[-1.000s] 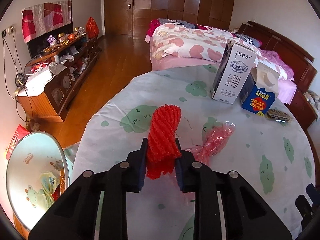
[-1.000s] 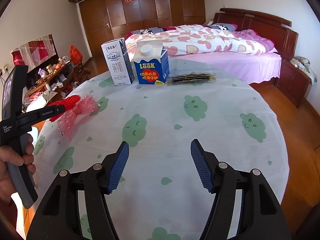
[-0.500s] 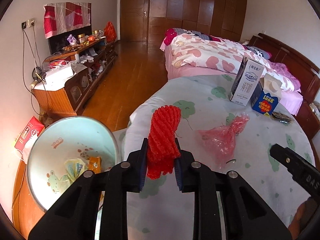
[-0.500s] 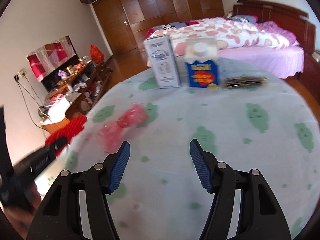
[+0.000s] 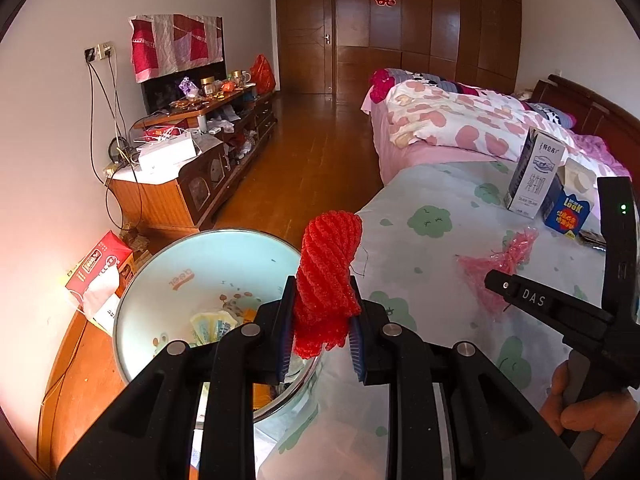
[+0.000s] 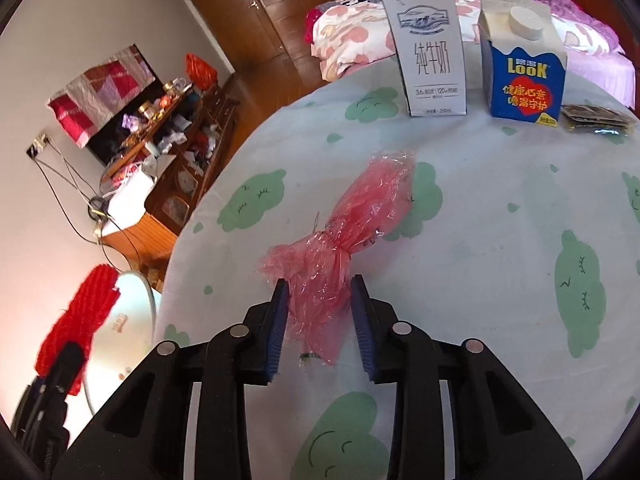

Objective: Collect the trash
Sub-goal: 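Grasp the pink plastic bag with the right tool while the left tool holds the red mesh bag, then carry the red mesh bag and pink bag over the bin with both tools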

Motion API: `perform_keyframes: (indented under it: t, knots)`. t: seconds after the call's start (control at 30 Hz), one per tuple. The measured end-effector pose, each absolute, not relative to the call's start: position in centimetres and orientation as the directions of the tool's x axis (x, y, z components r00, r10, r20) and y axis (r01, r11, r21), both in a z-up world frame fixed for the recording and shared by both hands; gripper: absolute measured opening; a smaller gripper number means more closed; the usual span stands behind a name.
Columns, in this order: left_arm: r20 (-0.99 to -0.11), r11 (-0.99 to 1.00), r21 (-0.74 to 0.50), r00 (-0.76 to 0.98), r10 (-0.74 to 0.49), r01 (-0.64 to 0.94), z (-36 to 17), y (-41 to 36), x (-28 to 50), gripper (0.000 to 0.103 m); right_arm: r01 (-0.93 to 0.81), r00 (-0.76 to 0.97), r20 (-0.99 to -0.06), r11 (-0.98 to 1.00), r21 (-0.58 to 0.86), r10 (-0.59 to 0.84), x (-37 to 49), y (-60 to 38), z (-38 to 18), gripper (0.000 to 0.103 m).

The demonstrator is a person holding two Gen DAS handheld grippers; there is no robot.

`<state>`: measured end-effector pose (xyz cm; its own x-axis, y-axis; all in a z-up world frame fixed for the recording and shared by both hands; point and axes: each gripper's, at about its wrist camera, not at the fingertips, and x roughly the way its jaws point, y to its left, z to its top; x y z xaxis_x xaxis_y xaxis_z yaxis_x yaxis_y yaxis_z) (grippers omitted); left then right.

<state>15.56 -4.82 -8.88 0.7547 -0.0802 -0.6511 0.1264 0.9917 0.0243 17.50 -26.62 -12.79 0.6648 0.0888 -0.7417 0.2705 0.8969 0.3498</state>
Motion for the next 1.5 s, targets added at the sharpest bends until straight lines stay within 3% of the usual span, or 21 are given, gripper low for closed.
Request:
perform_keyframes:
  t: [0.17, 0.73, 1.5]
  knots:
    - [-0.643, 0.991, 0.022, 0.761, -0.089, 0.135, -8.4, -5.1, 14.8, 0.023, 0.229, 0.676, -0.730, 0.913, 0.337, 0.100, 16.4, -27.0, -12.3, 0.022]
    - [-0.625, 0.977, 0.044, 0.769, -0.136, 0.208, -7.7, -7.3, 9.6, 0.023, 0.222, 0.704, -0.703, 0.972, 0.083, -0.100, 5.7, -27.4, -9.9, 0.022]
    - [-0.603, 0.982, 0.070, 0.791, -0.101, 0.178, -6.6, -4.2, 5.2, 0.023, 0.085, 0.730, -0.682, 0.996, 0.023, -0.046, 1.0, -23.7, -8.5, 0.022]
